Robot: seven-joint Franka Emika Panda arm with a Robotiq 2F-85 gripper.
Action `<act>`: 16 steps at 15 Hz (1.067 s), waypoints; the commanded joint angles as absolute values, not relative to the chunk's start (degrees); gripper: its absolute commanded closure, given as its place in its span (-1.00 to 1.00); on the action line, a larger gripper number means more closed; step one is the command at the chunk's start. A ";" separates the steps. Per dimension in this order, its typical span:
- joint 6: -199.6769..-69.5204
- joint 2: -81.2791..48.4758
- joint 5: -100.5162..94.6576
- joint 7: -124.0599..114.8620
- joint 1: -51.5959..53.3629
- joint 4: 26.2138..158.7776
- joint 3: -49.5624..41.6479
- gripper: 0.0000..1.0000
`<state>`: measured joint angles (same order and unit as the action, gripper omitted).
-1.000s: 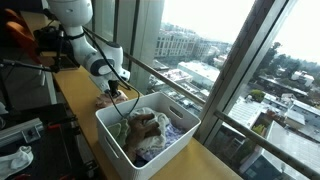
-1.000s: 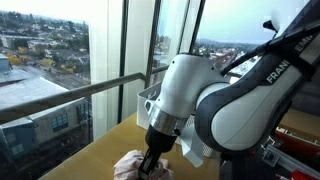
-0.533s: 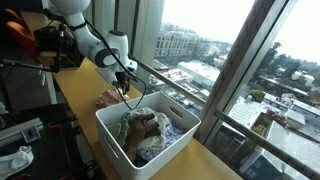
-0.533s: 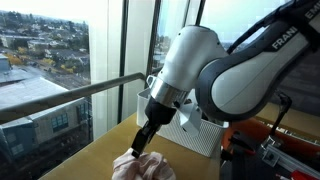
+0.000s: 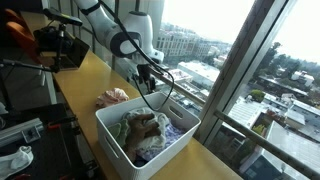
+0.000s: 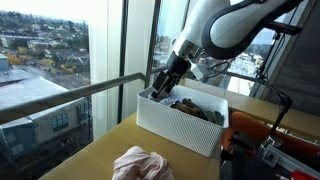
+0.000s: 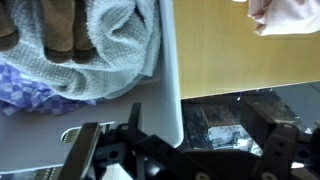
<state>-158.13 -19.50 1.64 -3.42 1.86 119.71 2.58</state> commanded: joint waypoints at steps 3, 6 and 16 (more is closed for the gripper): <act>-156.32 -20.05 0.40 -3.04 -0.06 119.02 -0.92 -1.00; -156.20 -21.94 -1.30 -3.78 0.11 118.90 -3.19 -1.00; -152.96 -27.44 -5.48 -5.24 0.41 117.81 -7.66 -1.00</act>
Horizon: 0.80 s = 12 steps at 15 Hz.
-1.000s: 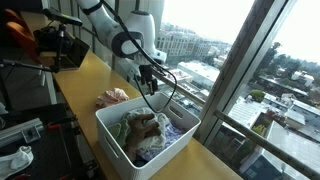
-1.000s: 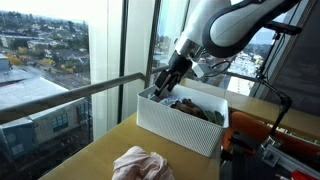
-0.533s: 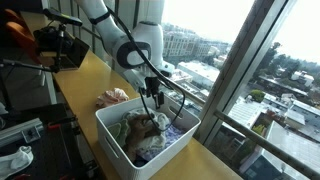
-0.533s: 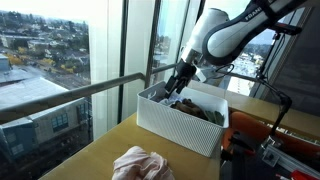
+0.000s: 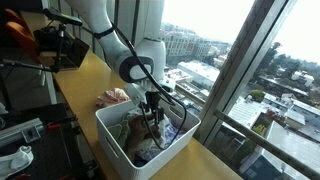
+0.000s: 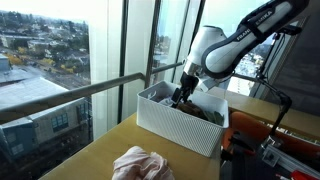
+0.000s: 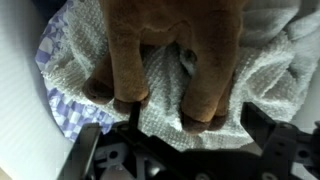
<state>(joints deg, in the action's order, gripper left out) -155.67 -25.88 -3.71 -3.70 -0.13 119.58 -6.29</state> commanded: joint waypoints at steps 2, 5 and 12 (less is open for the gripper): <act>-152.44 -28.32 -6.56 -5.94 0.66 117.50 -8.43 -1.00; -152.32 -29.70 -7.46 -6.98 0.95 116.85 -9.01 -0.31; -152.17 -30.92 -7.53 -8.62 1.70 115.91 -9.06 0.74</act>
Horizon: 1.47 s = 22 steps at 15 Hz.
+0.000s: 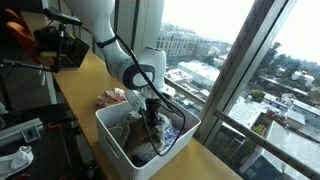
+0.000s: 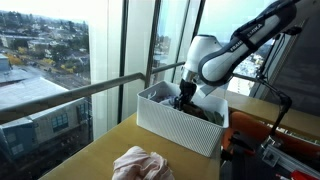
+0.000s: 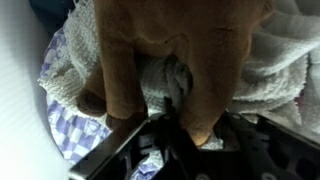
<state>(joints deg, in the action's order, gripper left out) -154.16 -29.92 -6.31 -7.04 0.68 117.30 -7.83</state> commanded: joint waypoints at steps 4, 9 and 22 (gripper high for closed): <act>-153.76 -25.66 -8.44 -10.59 3.32 119.98 -9.67 0.92; -152.97 -17.70 -9.25 -11.69 3.21 122.18 -10.21 0.88; -149.03 -3.40 -19.46 -22.05 7.96 119.58 -2.83 0.88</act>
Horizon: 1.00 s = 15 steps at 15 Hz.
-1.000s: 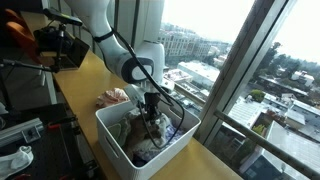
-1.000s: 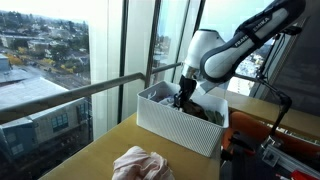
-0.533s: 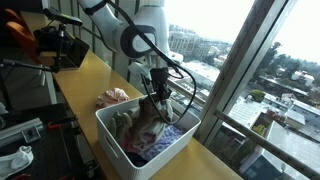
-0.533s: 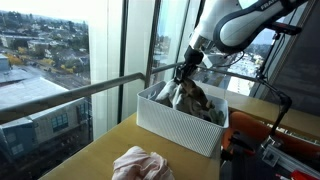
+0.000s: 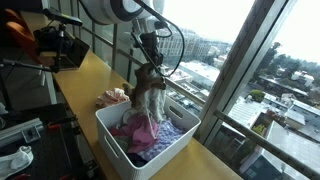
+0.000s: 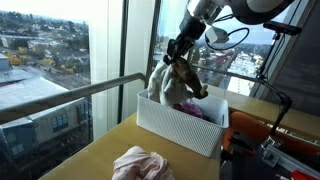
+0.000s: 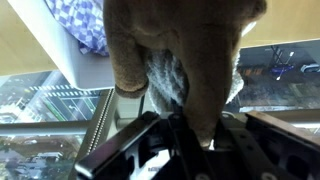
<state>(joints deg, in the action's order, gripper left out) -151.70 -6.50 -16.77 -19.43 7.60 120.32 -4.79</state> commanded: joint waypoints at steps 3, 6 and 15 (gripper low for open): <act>-147.58 0.30 -20.68 -22.98 7.84 118.63 -0.66 0.88; -145.39 4.50 -20.22 -22.31 7.10 117.61 1.50 0.88; -146.05 3.80 -17.07 -22.98 8.35 120.98 9.40 0.88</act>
<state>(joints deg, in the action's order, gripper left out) -145.00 6.50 -18.08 -21.97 7.88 119.62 6.55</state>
